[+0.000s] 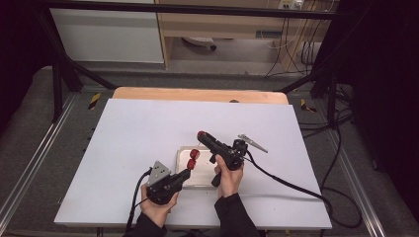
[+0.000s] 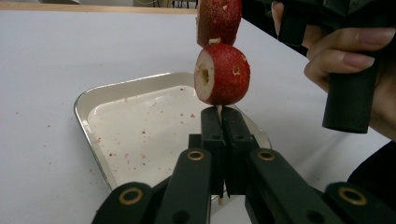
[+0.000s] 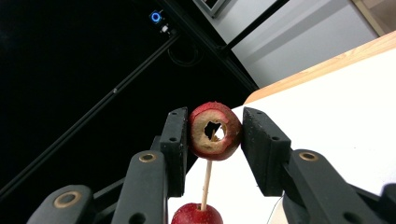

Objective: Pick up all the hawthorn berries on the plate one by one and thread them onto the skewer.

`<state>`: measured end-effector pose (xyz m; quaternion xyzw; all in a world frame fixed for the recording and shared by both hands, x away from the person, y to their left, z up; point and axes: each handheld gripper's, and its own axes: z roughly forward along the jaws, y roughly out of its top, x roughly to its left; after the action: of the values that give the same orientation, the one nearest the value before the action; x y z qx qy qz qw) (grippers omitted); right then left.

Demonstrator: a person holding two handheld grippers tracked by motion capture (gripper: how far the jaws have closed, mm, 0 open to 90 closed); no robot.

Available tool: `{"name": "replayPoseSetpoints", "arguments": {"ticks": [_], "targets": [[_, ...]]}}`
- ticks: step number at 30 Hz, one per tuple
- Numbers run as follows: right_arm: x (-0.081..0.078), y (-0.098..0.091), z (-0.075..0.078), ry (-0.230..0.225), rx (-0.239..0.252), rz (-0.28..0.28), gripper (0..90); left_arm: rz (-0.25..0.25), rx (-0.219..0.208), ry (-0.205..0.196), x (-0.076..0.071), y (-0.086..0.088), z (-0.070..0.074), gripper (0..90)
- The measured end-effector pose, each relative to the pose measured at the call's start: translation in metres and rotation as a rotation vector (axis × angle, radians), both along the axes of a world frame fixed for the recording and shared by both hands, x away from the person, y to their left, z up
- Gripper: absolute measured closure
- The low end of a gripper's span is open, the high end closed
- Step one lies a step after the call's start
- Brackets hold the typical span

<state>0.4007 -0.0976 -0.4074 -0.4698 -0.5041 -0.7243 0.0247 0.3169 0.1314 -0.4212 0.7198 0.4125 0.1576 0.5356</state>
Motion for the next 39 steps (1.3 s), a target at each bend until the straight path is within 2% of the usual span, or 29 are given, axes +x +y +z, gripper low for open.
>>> {"name": "replayPoseSetpoints", "arguments": {"ticks": [7, 10, 12, 16, 20, 23, 27, 30, 33, 34, 36, 39], "targets": [[-0.004, 0.003, -0.004, -0.001, 0.005, 0.000, 62.7, 0.004, -0.028, 0.012, 0.002, -0.002, 0.003, 88.5], [-0.006, 0.002, -0.003, -0.003, 0.005, -0.001, 62.7, 0.007, -0.022, 0.008, 0.004, -0.002, 0.002, 88.5], [-0.007, 0.002, -0.002, -0.007, 0.001, 0.000, 62.8, 0.005, -0.025, 0.020, 0.005, -0.003, 0.002, 88.5], [-0.009, 0.002, -0.001, -0.017, -0.006, -0.003, 63.0, 0.007, -0.023, 0.012, 0.006, -0.001, 0.001, 88.5], [-0.007, 0.002, -0.002, -0.001, -0.021, 0.014, 62.9, -0.017, -0.010, 0.009, 0.005, -0.003, -0.001, 88.7], [-0.003, 0.000, -0.002, 0.010, -0.046, 0.046, 62.6, -0.021, 0.030, -0.002, 0.006, 0.004, -0.001, 88.8], [0.004, -0.003, -0.001, 0.044, -0.105, 0.102, 62.5, -0.030, 0.079, -0.003, 0.007, 0.010, -0.003, 88.9], [0.004, -0.003, -0.002, 0.044, -0.115, 0.111, 62.9, -0.025, 0.075, -0.005, 0.007, 0.010, -0.004, 88.9], [0.002, -0.003, -0.001, 0.032, -0.081, 0.080, 63.4, -0.026, 0.069, -0.009, 0.004, 0.007, -0.004, 88.9], [0.002, -0.003, 0.000, 0.025, -0.064, 0.063, 63.5, -0.022, 0.059, -0.013, 0.003, 0.007, -0.004, 88.9], [0.002, -0.004, 0.002, 0.025, -0.044, 0.063, 63.5, -0.018, 0.040, -0.011, 0.003, 0.007, -0.004, 88.9], [0.000, -0.003, 0.001, 0.020, -0.050, 0.062, 63.5, -0.014, -0.002, -0.004, 0.004, 0.006, -0.003, 88.9]]}}
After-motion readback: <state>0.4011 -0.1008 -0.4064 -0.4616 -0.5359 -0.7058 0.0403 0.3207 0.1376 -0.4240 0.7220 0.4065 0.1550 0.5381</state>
